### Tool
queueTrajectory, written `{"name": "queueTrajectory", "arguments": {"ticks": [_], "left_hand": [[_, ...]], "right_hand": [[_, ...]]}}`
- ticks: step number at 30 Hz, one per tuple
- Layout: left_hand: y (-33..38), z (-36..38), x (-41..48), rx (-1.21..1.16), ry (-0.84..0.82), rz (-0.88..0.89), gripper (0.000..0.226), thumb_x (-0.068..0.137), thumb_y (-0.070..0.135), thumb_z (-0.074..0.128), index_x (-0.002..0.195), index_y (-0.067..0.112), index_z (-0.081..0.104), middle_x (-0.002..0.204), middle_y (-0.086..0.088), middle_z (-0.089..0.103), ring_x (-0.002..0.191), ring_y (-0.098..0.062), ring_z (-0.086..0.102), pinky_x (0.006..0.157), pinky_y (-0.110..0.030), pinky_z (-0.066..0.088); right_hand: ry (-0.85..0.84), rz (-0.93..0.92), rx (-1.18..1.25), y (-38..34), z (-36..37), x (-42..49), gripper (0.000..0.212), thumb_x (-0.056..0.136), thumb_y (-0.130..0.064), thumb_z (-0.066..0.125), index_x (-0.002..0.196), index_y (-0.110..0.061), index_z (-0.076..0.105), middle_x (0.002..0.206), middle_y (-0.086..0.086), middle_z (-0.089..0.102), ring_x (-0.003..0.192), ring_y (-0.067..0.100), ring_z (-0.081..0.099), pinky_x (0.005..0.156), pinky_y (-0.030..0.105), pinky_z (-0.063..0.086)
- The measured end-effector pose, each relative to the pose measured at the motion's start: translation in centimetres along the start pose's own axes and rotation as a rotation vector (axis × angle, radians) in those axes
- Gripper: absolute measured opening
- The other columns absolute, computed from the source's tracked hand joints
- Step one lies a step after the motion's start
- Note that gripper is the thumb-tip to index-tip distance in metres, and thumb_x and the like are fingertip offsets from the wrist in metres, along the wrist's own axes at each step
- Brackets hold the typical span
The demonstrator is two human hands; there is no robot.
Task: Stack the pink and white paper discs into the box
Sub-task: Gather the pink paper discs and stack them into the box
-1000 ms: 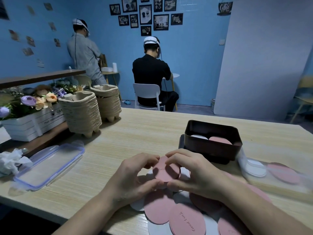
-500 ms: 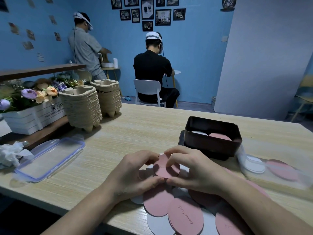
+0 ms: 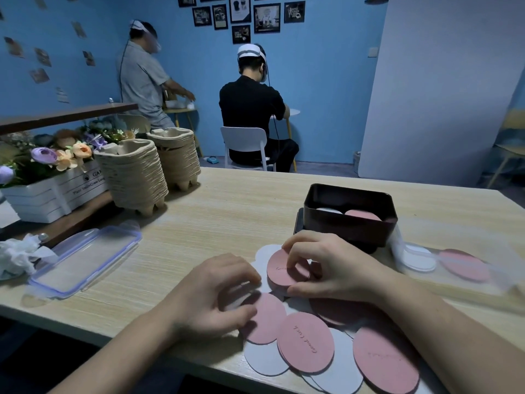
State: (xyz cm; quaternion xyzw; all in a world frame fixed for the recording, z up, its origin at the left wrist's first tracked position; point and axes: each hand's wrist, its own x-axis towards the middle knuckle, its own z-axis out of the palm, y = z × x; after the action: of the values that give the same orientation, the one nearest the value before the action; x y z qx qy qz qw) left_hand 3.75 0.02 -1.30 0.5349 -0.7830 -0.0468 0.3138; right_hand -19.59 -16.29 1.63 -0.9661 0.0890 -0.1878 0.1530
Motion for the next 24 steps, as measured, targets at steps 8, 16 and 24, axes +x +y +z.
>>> {"name": "queueTrajectory", "arguments": {"ticks": [8, 16, 24], "left_hand": [[0.08, -0.13, 0.00, 0.079, -0.214, -0.017, 0.082, 0.063, 0.079, 0.074, 0.130, 0.033, 0.065, 0.138, 0.023, 0.052, 0.136, 0.001, 0.041, 0.114, -0.031, 0.033], [-0.20, -0.02, -0.10, 0.060, -0.065, -0.006, 0.069, 0.065, 0.067, 0.083, 0.119, 0.026, 0.069, 0.128, 0.019, 0.058, 0.127, -0.004, 0.052, 0.104, -0.038, 0.045], [-0.36, -0.02, 0.41, 0.058, 0.123, -0.088, 0.066, 0.074, 0.059, 0.084, 0.127, 0.025, 0.064, 0.119, 0.022, 0.058, 0.113, -0.003, 0.059, 0.089, -0.034, 0.055]], "right_hand": [[0.013, 0.011, 0.002, 0.13, -0.11, -0.12, 0.037, 0.080, -0.060, 0.073, 0.092, -0.026, 0.067, 0.118, -0.007, 0.060, 0.100, 0.014, 0.064, 0.082, 0.033, 0.054], [0.016, 0.044, -0.023, 0.43, -0.10, -0.11, 0.031, 0.080, -0.054, 0.080, 0.090, -0.028, 0.065, 0.121, -0.011, 0.059, 0.101, 0.006, 0.060, 0.083, 0.027, 0.053], [0.006, 0.038, -0.029, 0.28, 0.10, 0.06, 0.032, 0.081, -0.052, 0.081, 0.090, -0.026, 0.065, 0.120, -0.012, 0.058, 0.090, -0.008, 0.054, 0.076, 0.010, 0.041]]}}
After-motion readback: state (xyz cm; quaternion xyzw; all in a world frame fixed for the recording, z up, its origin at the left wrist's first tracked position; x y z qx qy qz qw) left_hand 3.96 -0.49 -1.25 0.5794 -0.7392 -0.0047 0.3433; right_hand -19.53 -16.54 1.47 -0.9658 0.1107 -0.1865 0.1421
